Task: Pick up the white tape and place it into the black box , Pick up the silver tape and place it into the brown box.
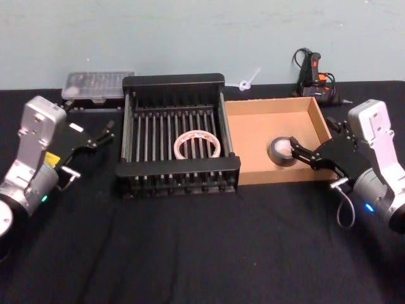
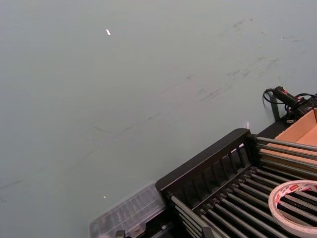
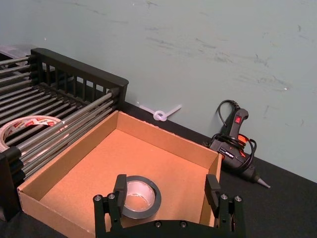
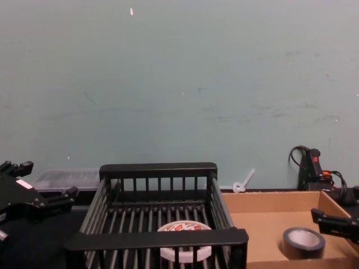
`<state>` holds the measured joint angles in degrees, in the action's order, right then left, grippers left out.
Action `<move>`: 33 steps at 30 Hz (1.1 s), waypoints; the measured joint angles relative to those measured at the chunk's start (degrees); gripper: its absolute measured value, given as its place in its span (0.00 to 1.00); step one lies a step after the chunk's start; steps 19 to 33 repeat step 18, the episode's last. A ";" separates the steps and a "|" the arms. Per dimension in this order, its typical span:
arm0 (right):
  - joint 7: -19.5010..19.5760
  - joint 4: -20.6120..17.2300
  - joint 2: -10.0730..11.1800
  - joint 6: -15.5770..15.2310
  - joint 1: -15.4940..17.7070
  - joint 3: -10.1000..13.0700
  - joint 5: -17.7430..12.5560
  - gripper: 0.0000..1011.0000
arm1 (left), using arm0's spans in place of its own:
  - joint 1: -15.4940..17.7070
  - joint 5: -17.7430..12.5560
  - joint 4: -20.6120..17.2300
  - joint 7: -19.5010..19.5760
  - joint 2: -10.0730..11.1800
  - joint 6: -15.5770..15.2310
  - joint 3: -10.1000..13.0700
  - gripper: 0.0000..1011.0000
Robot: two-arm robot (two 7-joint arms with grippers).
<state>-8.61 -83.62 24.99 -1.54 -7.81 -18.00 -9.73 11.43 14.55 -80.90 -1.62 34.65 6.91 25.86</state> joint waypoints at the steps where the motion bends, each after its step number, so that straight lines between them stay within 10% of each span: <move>1: 0.00 0.00 0.00 0.00 0.00 0.00 0.00 0.99 | 0.00 0.00 0.00 0.00 0.00 0.00 0.01 0.99; 33: 0.00 0.00 0.00 0.00 0.00 0.00 0.00 0.99 | 0.00 0.00 0.00 0.00 0.00 0.00 0.00 0.99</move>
